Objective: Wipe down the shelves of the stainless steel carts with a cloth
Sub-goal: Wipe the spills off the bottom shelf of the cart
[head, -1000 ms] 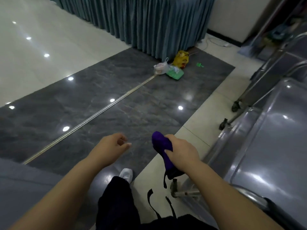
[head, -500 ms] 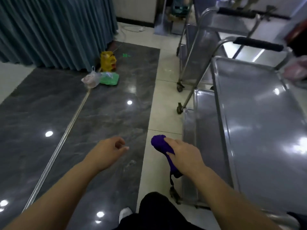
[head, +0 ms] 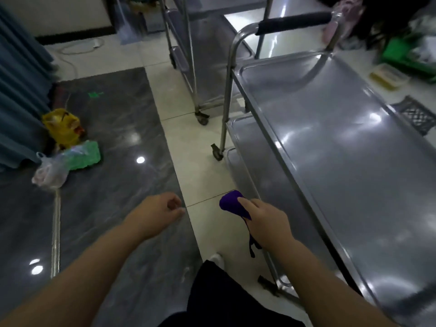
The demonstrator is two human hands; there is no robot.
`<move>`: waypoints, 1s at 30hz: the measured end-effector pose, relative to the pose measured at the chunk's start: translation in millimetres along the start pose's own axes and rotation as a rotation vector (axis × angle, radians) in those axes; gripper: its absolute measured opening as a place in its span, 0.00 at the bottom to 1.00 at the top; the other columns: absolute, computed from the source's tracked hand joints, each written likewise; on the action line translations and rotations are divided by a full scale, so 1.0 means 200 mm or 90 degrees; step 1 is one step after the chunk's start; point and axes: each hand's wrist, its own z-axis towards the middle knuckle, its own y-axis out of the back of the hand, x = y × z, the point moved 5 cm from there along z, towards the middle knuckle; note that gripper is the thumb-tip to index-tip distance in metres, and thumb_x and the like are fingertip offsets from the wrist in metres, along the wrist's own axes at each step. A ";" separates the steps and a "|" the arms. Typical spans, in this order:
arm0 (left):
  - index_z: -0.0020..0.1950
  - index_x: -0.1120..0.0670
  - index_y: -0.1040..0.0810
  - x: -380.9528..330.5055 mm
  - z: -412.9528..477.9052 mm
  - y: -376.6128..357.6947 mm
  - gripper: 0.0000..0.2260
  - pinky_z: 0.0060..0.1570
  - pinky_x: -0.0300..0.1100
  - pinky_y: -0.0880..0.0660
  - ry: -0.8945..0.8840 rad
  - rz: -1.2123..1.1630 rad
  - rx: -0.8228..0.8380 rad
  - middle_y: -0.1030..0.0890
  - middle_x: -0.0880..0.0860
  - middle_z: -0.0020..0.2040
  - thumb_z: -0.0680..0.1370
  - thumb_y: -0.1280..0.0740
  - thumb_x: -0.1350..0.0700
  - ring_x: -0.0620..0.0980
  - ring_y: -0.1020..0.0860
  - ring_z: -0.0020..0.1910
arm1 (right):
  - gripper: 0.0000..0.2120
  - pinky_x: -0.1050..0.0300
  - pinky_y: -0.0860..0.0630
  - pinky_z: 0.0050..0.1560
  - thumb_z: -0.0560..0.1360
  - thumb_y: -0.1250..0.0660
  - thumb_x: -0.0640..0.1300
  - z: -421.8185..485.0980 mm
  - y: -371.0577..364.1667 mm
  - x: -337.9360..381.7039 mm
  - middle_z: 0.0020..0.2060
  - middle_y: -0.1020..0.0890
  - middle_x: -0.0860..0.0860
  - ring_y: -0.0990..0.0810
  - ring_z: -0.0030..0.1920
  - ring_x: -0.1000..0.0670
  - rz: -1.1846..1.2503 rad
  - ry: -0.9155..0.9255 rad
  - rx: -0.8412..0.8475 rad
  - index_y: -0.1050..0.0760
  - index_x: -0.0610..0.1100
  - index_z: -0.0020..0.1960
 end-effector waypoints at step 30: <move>0.59 0.45 0.28 -0.20 2.44 0.26 0.14 0.37 0.38 0.31 -0.450 0.218 0.197 0.27 0.38 0.40 0.74 0.33 0.46 0.41 0.25 0.41 | 0.28 0.55 0.24 0.30 0.61 0.22 0.33 1.36 -0.66 -0.30 0.47 0.17 0.45 0.18 0.37 0.44 0.016 -0.479 -0.040 0.22 0.43 0.60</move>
